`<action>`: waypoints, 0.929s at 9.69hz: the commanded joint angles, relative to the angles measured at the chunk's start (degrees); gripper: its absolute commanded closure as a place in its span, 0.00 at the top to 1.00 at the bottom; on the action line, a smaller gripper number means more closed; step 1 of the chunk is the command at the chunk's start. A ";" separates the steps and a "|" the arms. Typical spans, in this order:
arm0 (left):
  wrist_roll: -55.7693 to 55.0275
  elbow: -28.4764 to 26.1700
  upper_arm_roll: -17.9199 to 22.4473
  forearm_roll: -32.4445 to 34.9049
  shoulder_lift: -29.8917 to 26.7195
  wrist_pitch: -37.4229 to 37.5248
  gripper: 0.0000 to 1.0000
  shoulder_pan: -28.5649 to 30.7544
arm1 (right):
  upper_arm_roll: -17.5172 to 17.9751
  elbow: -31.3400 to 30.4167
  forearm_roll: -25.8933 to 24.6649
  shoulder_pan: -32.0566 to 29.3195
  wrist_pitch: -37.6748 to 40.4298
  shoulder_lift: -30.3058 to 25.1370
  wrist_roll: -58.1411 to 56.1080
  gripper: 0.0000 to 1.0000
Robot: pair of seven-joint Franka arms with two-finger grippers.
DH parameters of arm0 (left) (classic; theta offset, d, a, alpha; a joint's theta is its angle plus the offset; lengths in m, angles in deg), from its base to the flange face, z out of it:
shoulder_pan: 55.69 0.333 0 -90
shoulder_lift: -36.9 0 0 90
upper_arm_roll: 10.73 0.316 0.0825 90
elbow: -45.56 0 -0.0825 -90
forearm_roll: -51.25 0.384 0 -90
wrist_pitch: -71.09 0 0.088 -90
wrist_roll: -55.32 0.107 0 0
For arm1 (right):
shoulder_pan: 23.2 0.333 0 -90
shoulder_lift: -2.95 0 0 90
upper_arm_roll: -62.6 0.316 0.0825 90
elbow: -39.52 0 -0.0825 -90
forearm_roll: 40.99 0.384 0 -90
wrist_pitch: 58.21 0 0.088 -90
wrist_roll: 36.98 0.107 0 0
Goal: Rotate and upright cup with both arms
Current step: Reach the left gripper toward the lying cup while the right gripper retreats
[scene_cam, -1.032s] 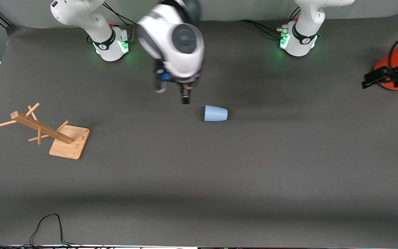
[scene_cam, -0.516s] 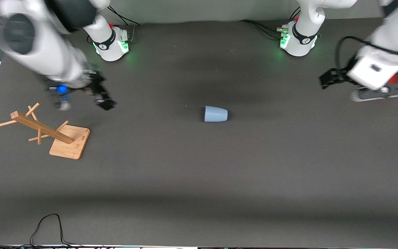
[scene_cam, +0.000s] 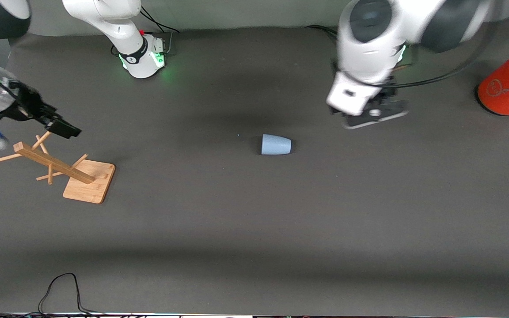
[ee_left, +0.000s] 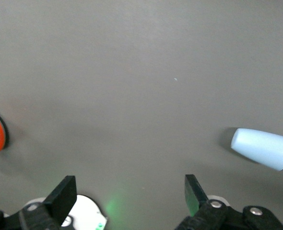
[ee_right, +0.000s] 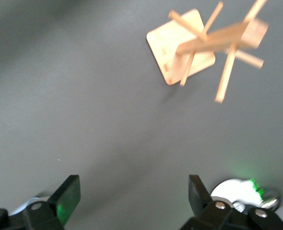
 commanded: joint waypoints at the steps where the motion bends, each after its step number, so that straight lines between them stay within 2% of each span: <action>1: -8.04 9.32 0.19 2.55 10.28 0.83 1.00 -6.33 | -1.38 -1.03 -0.98 -2.10 -1.68 -1.30 -12.53 1.00; 4: -13.32 16.81 0.27 6.41 21.89 -1.44 1.00 -14.33 | -5.17 -1.30 -0.54 -2.02 -5.81 -1.22 -28.44 1.00; 7: -18.94 17.27 0.54 12.64 29.63 -6.36 1.00 -21.63 | -6.14 -1.47 -0.36 -1.67 -9.68 -1.13 -40.60 1.00; 9: -21.24 17.18 0.63 14.94 34.21 -7.43 1.00 -24.97 | -6.23 -1.47 -0.27 -0.53 -10.39 -1.13 -40.28 1.00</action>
